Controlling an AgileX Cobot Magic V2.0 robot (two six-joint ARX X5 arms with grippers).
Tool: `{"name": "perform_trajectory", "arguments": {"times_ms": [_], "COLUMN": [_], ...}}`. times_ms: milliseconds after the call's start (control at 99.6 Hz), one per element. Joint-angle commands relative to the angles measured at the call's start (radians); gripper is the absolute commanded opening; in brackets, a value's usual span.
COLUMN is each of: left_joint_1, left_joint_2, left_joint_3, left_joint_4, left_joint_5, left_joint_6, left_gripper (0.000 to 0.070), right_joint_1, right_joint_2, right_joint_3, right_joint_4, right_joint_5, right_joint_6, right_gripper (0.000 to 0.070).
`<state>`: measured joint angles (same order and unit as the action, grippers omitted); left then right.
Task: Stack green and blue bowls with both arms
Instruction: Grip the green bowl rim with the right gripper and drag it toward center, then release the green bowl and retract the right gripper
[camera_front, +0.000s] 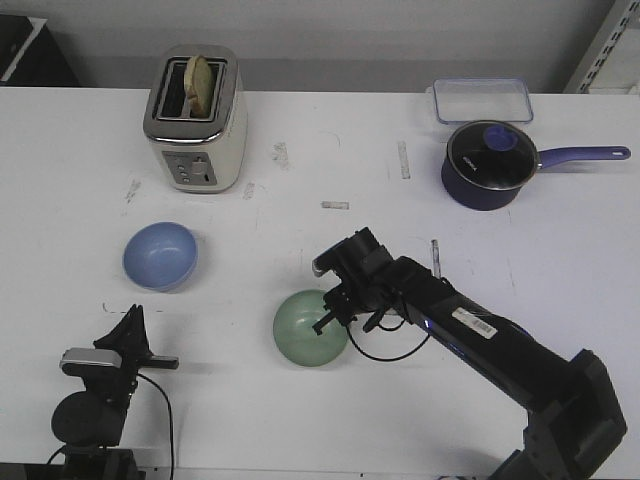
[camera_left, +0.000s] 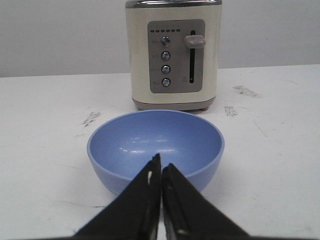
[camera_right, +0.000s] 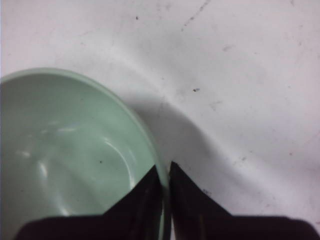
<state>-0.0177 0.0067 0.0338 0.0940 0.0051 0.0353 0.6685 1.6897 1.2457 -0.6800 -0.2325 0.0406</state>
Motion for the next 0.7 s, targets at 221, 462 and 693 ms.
{"name": "perform_trajectory", "arguments": {"times_ms": [221, 462, 693], "left_joint_1": [0.0, 0.0, 0.0], "left_joint_2": [-0.002, -0.002, -0.002], "left_joint_3": [-0.02, -0.02, -0.02], "left_joint_4": [0.012, 0.012, 0.012], "left_joint_5": [0.002, 0.002, 0.002], "left_joint_6": [0.002, 0.002, 0.002], "left_gripper": [0.0001, 0.0001, 0.0001], "right_joint_1": [0.01, -0.024, -0.145], "right_joint_2": [-0.016, -0.202, -0.448], "right_joint_3": [0.013, 0.013, 0.012], "right_joint_4": [0.001, 0.05, 0.048], "right_joint_5": [-0.013, 0.002, 0.104], "right_joint_6": [-0.017, -0.018, -0.033], "right_gripper": [0.0504, 0.0451, 0.0077]}}
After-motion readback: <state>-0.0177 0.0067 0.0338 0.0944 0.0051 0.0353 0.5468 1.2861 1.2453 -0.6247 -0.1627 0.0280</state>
